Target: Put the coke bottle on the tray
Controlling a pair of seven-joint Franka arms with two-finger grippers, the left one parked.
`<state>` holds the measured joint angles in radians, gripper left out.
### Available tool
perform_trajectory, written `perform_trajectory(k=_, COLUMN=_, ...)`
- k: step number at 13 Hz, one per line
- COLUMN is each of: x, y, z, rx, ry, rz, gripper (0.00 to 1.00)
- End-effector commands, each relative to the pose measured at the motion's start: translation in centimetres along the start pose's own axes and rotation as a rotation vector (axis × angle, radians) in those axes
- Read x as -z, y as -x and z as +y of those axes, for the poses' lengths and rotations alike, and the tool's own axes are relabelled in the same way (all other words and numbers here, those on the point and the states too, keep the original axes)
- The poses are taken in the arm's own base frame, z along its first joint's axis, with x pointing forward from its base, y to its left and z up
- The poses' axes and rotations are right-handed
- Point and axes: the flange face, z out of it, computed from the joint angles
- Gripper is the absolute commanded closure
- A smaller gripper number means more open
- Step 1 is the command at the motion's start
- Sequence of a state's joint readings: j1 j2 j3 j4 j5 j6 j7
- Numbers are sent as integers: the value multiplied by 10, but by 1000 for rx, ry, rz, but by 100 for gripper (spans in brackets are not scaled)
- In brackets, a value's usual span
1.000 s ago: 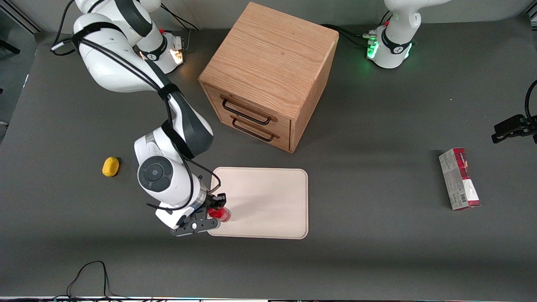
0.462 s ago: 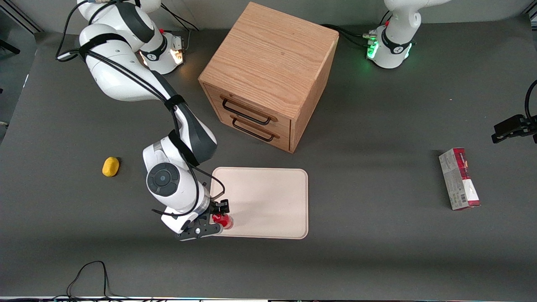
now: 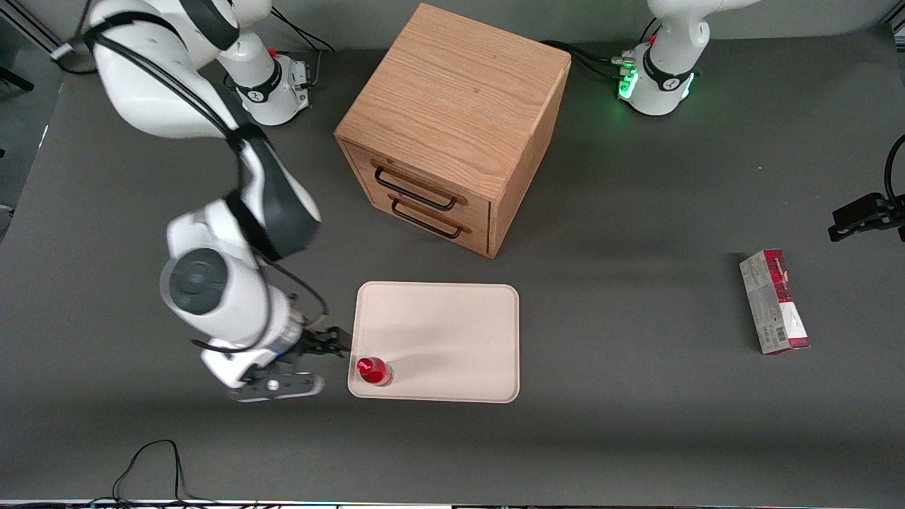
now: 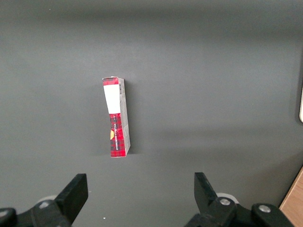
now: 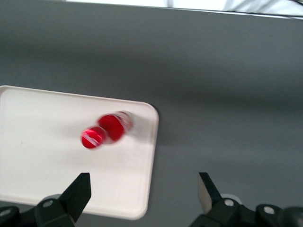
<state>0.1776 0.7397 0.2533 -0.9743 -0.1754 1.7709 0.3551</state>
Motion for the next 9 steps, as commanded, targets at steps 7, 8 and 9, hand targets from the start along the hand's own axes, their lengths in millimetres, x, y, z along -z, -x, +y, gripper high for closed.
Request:
perform_trajectory(k=7, x=121, y=149, z=175, rx=-233, ry=-25, rz=-66, gripper=0)
perform_trajectory(k=8, x=128, y=154, z=184, rx=-243, ry=-23, rz=-74, gripper=0)
perform_trajectory(k=9, x=131, y=156, z=191, rx=-231, ry=-20, rz=-90, gripper=0)
